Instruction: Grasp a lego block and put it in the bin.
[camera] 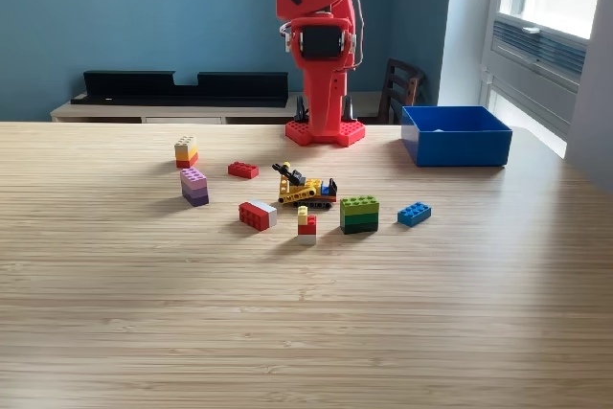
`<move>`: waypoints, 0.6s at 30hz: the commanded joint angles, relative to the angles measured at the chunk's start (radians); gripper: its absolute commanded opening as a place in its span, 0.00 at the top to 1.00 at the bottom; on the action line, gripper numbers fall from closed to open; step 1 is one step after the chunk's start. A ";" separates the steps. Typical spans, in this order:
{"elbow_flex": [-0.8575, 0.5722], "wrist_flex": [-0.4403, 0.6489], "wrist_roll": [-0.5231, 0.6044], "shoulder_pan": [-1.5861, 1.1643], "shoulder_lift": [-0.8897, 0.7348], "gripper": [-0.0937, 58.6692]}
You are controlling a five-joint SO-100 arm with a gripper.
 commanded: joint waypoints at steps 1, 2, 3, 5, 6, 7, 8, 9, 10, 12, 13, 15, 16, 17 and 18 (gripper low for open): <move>-0.034 -0.017 -0.015 -0.029 0.066 0.58; -0.038 -0.017 -0.018 -0.035 0.066 0.58; -0.040 -0.017 -0.021 -0.044 0.064 0.57; -0.038 -0.023 -0.028 -0.058 0.063 0.57; -0.034 -0.029 -0.029 -0.063 0.061 0.57; -0.025 -0.038 -0.031 -0.067 0.061 0.57; -0.014 -0.051 -0.032 -0.069 0.060 0.57; -0.002 -0.064 -0.034 -0.071 0.060 0.56; 0.011 -0.078 -0.037 -0.071 0.058 0.56; 0.034 -0.103 -0.044 -0.069 0.043 0.56; 0.037 -0.107 -0.048 -0.067 0.023 0.56; 0.032 -0.107 -0.051 -0.066 -0.029 0.57; 0.026 -0.107 -0.051 -0.066 -0.058 0.57; 0.021 -0.107 -0.051 -0.064 -0.087 0.57; 0.018 -0.109 -0.052 -0.064 -0.115 0.57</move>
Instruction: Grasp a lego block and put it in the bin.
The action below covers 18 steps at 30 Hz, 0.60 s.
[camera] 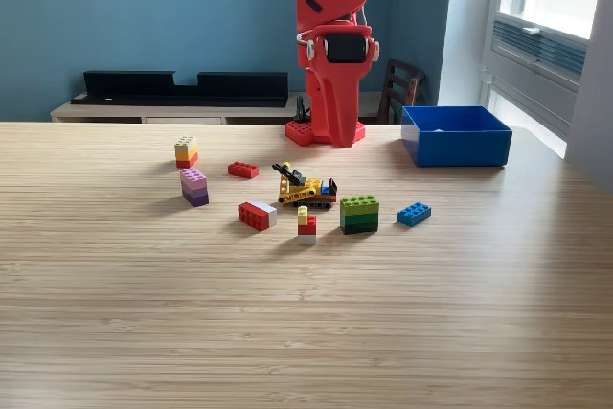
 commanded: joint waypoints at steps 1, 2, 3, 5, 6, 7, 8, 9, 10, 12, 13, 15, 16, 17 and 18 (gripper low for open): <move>-0.032 -0.018 -0.011 0.003 -0.084 0.57; -0.034 -0.025 -0.012 0.005 -0.103 0.57; -0.037 -0.029 -0.014 0.005 -0.120 0.57; -0.046 -0.032 -0.018 0.005 -0.150 0.57; -0.052 -0.032 -0.018 0.005 -0.164 0.57; -0.060 -0.032 -0.018 0.006 -0.178 0.57; -0.064 -0.032 -0.018 0.006 -0.189 0.57; -0.067 -0.035 -0.018 0.006 -0.196 0.57; -0.067 -0.040 -0.018 0.006 -0.204 0.58; -0.071 -0.049 -0.020 0.006 -0.218 0.58; -0.071 -0.057 -0.020 0.006 -0.225 0.58; -0.078 -0.067 -0.021 0.005 -0.242 0.58; -0.084 -0.071 -0.020 0.005 -0.252 0.58; -0.094 -0.072 -0.018 0.005 -0.262 0.58; -0.103 -0.072 -0.017 0.005 -0.275 0.58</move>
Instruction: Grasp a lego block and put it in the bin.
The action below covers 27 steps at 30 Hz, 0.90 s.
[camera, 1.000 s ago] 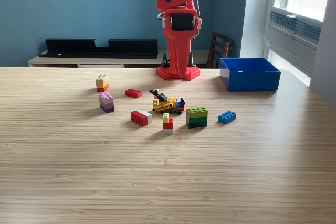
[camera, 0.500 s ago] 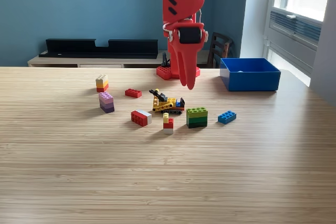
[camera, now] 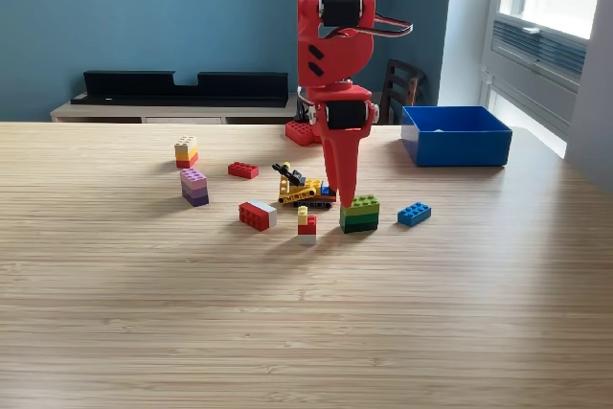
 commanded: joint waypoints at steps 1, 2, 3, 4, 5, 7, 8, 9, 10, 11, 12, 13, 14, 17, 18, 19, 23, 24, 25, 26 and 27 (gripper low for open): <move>-0.083 -0.009 0.002 0.003 -0.025 0.58; -0.094 -0.009 0.005 0.003 -0.037 0.58; -0.104 -0.009 0.008 0.003 -0.048 0.58; -0.112 -0.011 0.009 0.003 -0.058 0.58; -0.118 -0.011 0.012 0.003 -0.067 0.59; -0.124 -0.018 0.017 0.002 -0.083 0.59; -0.126 -0.023 0.020 0.002 -0.089 0.60; -0.126 -0.028 0.023 0.000 -0.094 0.60; -0.126 -0.032 0.026 -0.002 -0.097 0.60; -0.126 -0.037 0.029 -0.002 -0.101 0.60; -0.126 -0.041 0.032 -0.005 -0.104 0.60; -0.126 -0.044 0.035 -0.008 -0.106 0.61; -0.127 -0.048 0.038 -0.011 -0.110 0.61; -0.135 -0.049 0.055 -0.026 -0.118 0.62; -0.137 -0.049 0.060 -0.034 -0.121 0.63; -0.140 -0.049 0.064 -0.041 -0.124 0.63; -0.146 -0.049 0.083 -0.074 -0.138 0.65; -0.147 -0.049 0.089 -0.080 -0.141 0.65; -0.149 -0.049 0.094 -0.086 -0.144 0.66; -0.150 -0.049 0.100 -0.091 -0.147 0.67; -0.152 -0.051 0.104 -0.095 -0.147 0.68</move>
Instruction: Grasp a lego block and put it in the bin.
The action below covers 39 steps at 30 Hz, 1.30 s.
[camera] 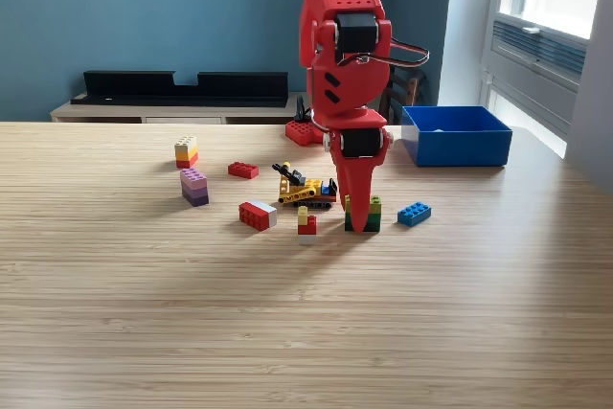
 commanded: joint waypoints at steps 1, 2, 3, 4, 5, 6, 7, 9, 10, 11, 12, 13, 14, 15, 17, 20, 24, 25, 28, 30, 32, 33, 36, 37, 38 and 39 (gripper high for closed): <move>-0.069 -0.008 0.021 -0.025 0.015 0.69; -0.069 -0.011 0.028 -0.025 0.015 0.70; -0.069 -0.012 0.032 -0.025 0.015 0.70; -0.069 -0.014 0.034 -0.025 0.015 0.71; -0.069 -0.015 0.037 -0.023 0.015 0.72; -0.069 -0.018 0.038 -0.021 0.015 0.74; -0.069 -0.021 0.043 -0.021 0.015 0.76; -0.069 -0.028 0.054 -0.018 0.015 0.81; -0.071 -0.029 0.061 -0.017 0.015 0.84; -0.071 -0.031 0.067 -0.017 0.015 0.87; -0.071 -0.031 0.077 -0.017 0.015 0.90; -0.071 -0.031 0.083 -0.017 0.015 0.94; -0.071 -0.032 0.089 -0.015 0.015 0.97; -0.071 -0.032 0.094 -0.015 0.015 1.00; -0.072 -0.032 0.101 -0.015 0.015 1.00; -0.089 -0.031 0.117 -0.015 0.018 1.00; -0.110 -0.025 0.127 -0.005 0.029 1.00; -0.114 -0.021 0.130 0.000 0.031 1.00; -0.150 0.025 0.147 0.003 0.032 1.00; -0.186 0.077 0.164 0.002 0.032 1.00; -0.222 0.137 0.184 -0.008 0.037 1.00; -0.262 0.187 0.196 -0.018 0.041 1.00; -0.327 0.301 0.222 -0.067 0.097 1.00; -0.333 0.325 0.230 -0.086 0.124 1.00; -0.333 0.345 0.233 -0.109 0.155 1.00; -0.333 0.364 0.236 -0.132 0.189 1.00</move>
